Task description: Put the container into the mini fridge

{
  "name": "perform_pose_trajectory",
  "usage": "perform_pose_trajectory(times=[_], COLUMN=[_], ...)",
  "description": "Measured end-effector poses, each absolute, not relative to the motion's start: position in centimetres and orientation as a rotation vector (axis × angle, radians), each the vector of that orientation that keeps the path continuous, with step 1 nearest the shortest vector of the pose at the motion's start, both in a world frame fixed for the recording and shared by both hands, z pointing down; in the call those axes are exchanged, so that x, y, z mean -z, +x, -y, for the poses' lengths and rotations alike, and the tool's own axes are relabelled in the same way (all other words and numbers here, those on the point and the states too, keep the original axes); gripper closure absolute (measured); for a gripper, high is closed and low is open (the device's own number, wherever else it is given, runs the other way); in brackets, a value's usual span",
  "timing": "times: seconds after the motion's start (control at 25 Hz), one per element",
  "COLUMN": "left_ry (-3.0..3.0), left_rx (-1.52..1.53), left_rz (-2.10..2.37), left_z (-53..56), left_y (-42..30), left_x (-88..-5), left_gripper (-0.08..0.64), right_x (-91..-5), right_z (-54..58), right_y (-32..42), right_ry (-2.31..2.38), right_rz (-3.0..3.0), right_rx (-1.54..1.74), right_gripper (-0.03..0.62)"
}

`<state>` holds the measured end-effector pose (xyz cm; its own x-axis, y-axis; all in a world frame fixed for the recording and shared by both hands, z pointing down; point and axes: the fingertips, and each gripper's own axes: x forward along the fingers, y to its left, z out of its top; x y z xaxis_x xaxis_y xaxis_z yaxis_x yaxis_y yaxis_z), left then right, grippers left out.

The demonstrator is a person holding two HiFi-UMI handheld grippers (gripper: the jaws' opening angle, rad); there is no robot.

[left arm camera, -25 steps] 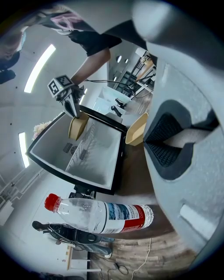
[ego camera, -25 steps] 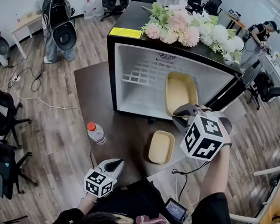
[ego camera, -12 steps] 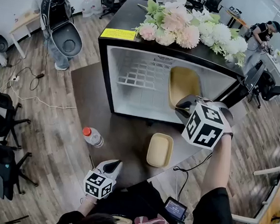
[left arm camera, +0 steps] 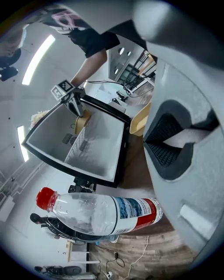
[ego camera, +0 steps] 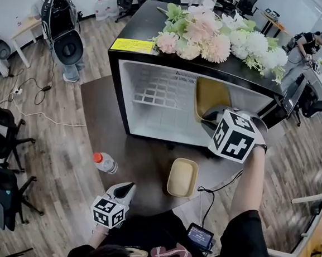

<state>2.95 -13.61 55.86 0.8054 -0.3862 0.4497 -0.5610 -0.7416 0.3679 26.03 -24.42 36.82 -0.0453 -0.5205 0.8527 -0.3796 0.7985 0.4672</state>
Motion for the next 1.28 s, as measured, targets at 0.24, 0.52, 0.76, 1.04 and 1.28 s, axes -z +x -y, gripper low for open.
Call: perform_pose_trajectory(times=[0.24,0.52,0.76,1.04,1.28], left_ry=[2.467,2.455,2.453,2.448,2.453], left_rx=[-0.499,-0.489,-0.488,-0.489,-0.483], left_rz=[0.735,0.751,0.760,0.784,0.790], left_z=[14.2,14.8,14.9,15.2,15.0], left_y=[2.3,2.5,2.4,1.9,1.9], left_x=[-56.4,-56.4,-56.4,-56.3,-56.1], left_gripper=[0.552,0.552,0.552,0.552,0.552], right_x=[-36.7,-36.7,-36.8,-36.5,-35.5], right_z=[25.8,26.6,27.0,27.9,28.1], right_y=[27.5,28.1,28.5,28.8,28.5], right_ry=[0.736,0.739,0.743,0.791,0.846], right_rz=[1.642,1.649,1.662,1.669,1.707], right_rx=[0.114,0.061,0.038,0.053,0.077], right_gripper=[0.566,0.565,0.563,0.557,0.460])
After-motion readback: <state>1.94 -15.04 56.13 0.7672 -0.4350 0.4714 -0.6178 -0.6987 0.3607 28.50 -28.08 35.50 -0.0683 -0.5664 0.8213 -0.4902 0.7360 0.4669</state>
